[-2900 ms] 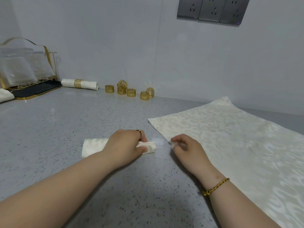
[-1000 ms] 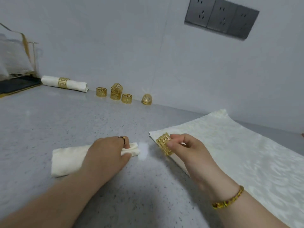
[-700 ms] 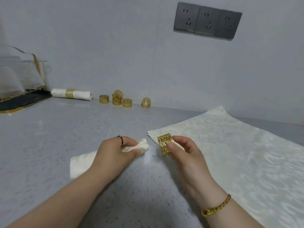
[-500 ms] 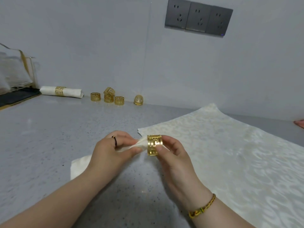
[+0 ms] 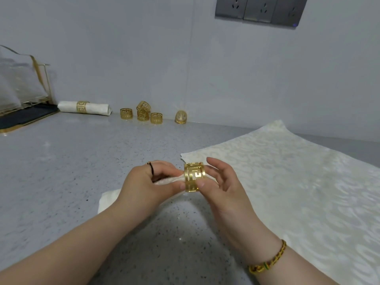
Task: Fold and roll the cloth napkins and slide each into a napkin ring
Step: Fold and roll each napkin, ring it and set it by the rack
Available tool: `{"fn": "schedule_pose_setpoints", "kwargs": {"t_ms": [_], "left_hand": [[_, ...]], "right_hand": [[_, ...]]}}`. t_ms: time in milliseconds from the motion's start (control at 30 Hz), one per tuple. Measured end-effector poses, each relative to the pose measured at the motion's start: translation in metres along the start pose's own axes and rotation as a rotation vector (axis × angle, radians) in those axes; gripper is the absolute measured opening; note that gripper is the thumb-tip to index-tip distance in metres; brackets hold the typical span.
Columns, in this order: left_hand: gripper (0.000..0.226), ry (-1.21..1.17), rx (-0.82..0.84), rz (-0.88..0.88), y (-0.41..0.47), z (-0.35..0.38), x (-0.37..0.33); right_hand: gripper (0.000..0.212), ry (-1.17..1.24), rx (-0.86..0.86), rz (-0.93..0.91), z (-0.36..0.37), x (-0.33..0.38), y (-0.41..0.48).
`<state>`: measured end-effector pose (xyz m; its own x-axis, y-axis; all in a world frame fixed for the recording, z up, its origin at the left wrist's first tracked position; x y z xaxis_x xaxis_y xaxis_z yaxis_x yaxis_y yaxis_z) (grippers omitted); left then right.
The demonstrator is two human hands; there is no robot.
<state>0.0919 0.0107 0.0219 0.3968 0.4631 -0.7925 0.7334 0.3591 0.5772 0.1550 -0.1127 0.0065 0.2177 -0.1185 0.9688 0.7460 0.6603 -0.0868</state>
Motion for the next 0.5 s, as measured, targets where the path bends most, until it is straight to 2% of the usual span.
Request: {"fn": "schedule_pose_setpoints", "kwargs": {"t_ms": [67,167,300,400,500], "left_hand": [[0.033,-0.046,0.007,-0.034,0.001,0.002,0.002],[0.059,-0.103,0.038,-0.096,0.001,0.006,0.010],[0.071,-0.066,0.202,-0.103,0.000,0.012,0.018],[0.069,0.040,0.362,-0.087,-0.005,0.021,0.016],[0.079,0.246,0.365,-0.035,-0.006,0.024,0.011]], "right_hand": [[0.040,-0.036,0.023,-0.008,0.003,0.001,0.000],[0.044,-0.114,0.063,-0.022,0.009,-0.002,-0.001],[0.042,-0.117,0.062,0.019,0.008,-0.008,0.002],[0.039,-0.084,0.028,0.046,0.004,-0.012,0.006],[0.038,-0.123,0.030,0.048,0.006,-0.014,0.006]]}}
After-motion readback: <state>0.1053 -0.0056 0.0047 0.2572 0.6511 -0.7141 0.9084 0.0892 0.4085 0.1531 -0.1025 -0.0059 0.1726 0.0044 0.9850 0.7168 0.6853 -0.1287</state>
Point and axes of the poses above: each hand's wrist, its own y-axis towards the middle knuckle, its own z-axis out of the palm, x = y × z, the point moved 8 cm from there along y, towards the middle knuckle, and after that the axes turned 15 degrees about z, right-handed, at the moved point
